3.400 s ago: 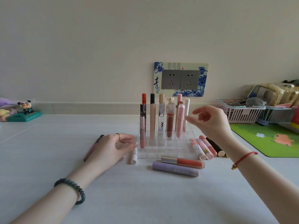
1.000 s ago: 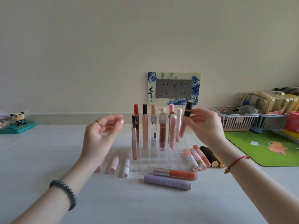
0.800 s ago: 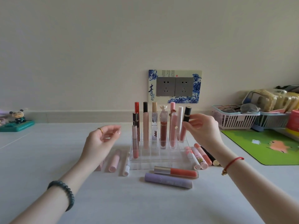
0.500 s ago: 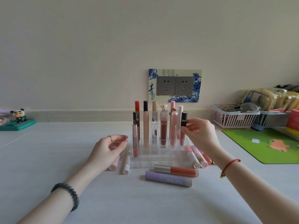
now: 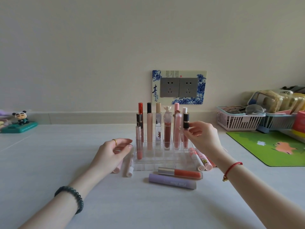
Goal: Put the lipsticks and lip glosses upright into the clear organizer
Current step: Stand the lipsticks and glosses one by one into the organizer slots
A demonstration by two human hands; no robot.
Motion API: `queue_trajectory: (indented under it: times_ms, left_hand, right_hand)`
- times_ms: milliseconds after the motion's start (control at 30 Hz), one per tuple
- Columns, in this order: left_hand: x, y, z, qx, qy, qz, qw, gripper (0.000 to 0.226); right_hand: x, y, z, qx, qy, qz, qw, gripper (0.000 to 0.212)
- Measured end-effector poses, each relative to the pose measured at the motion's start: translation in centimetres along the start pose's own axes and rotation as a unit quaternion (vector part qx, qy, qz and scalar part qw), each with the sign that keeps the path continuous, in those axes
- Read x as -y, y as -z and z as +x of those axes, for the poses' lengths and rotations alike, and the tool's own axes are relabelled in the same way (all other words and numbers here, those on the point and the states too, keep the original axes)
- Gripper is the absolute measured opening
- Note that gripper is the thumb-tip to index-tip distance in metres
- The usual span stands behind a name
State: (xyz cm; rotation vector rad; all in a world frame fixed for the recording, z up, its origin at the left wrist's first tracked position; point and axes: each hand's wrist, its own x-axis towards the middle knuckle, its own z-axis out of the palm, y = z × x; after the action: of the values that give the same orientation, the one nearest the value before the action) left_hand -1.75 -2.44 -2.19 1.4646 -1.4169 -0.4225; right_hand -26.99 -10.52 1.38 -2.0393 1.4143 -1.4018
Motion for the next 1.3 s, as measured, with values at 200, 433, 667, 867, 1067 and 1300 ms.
queue_trajectory:
  times_ms: [200,433,667,867,1067,1300]
  left_hand:
    - [0.1,0.1,0.2,-0.005,-0.004,-0.001,1.000,0.013]
    - [-0.1,0.2,-0.1,0.010,0.010,0.001,1.000,0.024]
    - [-0.2,0.2,-0.1,0.000,0.013,0.009,1.000,0.018]
    - [-0.2,0.3,-0.1,0.003,0.007,0.012,1.000,0.018]
    - [0.0,0.2,-0.1,-0.003,-0.011,0.010,1.000,0.019]
    - [-1.2,0.5,-0.4,-0.046,-0.033,0.035,0.998,0.013]
  right_hand:
    - [-0.2,-0.1,0.0,-0.003,-0.001,-0.007,1.000,0.017]
    - [-0.3,-0.1,0.0,-0.004,0.004,-0.014,1.000,0.015]
    - [0.0,-0.2,-0.1,0.001,0.008,-0.012,1.000,0.017]
    - [0.0,-0.1,-0.2,0.003,0.004,-0.010,1.000,0.018]
    - [-0.3,-0.2,-0.1,0.009,0.004,-0.020,1.000,0.023]
    - [1.1,2.2,-0.1,-0.065,0.045,0.009,0.997,0.022]
